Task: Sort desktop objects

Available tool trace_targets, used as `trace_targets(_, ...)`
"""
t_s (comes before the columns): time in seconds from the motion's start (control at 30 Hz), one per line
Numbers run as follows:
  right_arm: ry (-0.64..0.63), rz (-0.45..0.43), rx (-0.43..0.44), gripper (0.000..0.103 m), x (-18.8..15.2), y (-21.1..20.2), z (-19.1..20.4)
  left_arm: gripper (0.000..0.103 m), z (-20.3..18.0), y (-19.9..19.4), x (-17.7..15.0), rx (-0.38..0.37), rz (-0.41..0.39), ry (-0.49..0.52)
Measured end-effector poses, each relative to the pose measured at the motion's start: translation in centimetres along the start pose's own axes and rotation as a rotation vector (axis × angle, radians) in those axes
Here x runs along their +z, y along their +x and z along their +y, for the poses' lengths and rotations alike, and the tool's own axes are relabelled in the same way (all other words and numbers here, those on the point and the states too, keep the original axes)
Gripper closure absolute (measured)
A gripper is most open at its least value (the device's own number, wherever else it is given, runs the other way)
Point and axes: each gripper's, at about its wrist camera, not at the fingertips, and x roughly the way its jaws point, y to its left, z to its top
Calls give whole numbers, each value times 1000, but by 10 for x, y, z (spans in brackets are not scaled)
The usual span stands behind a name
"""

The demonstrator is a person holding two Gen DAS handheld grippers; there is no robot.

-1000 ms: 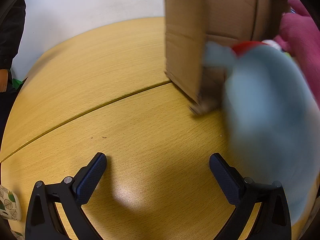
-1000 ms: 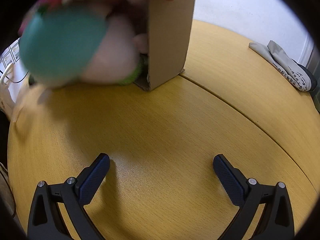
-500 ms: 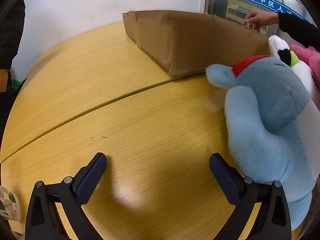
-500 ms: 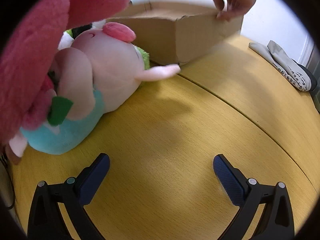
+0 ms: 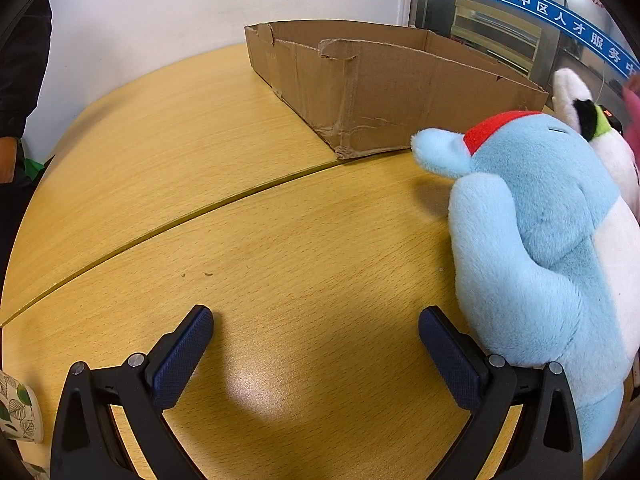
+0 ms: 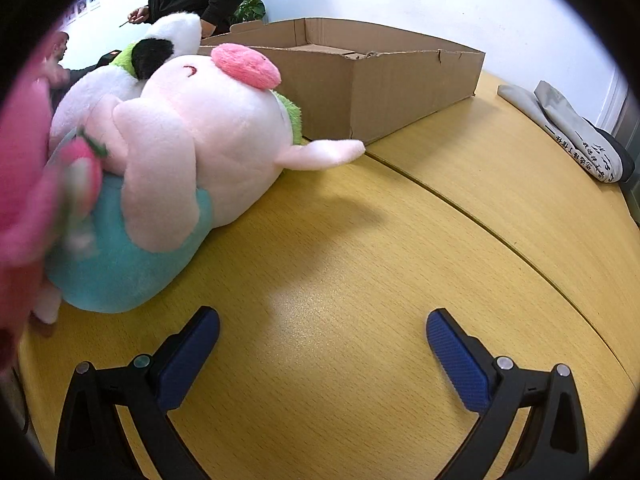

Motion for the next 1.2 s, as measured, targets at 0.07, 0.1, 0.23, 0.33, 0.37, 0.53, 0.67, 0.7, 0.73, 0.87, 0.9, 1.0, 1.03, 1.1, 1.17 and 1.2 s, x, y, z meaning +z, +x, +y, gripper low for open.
trace_targets(0.07, 0, 0, -1, 0, 0, -1, 0, 0, 7, 21, -4, 0, 0, 0)
trace_targets(0.1, 0, 0, -1, 0, -1, -1, 1, 0, 10, 36, -10, 0, 0, -1)
trace_targets(0.23, -1, 1, 0, 0, 0, 2, -3, 0, 33, 66, 16, 1, 1, 0)
trace_targets(0.33, -1, 1, 1, 0, 0, 3, -5, 0, 44, 81, 30, 1, 2, 0)
trace_targets(0.37, -1, 1, 1, 0, 0, 3, -5, 0, 42, 81, 31, 1, 2, 0)
trace_targets(0.53, -1, 1, 1, 0, 0, 3, -5, 0, 40, 79, 32, 1, 3, 1)
trace_targets(0.67, -1, 1, 1, 0, 0, 3, -5, 0, 36, 82, 36, 1, 3, 1)
trace_targets(0.7, -1, 1, 1, 0, 0, 3, -5, 0, 33, 85, 38, 1, 3, 1)
trace_targets(0.73, -1, 1, 1, 0, 0, 3, -5, 0, 34, 84, 37, 1, 3, 2)
trace_targets(0.87, 0, 1, 1, 0, -1, 3, -4, 0, 38, 84, 36, 2, 3, 2)
trace_targets(0.9, 0, 1, 0, 0, 0, 3, -4, 0, 37, 87, 36, 2, 3, 2)
trace_targets(1.0, 0, 1, 0, 0, -1, 3, -4, 0, 37, 95, 35, 2, 3, 2)
trace_targets(1.03, 0, 1, 0, 0, 0, 3, -4, 0, 36, 98, 35, 2, 3, 2)
trace_targets(1.1, 1, 1, 0, 0, 0, 3, -3, 0, 36, 102, 37, 2, 2, 2)
trace_targets(1.17, 1, 1, 0, 0, 0, 2, -3, 0, 36, 104, 38, 2, 2, 2)
trace_targets(1.2, 1, 1, 0, 0, 0, 2, -3, 0, 35, 107, 41, 2, 2, 2)
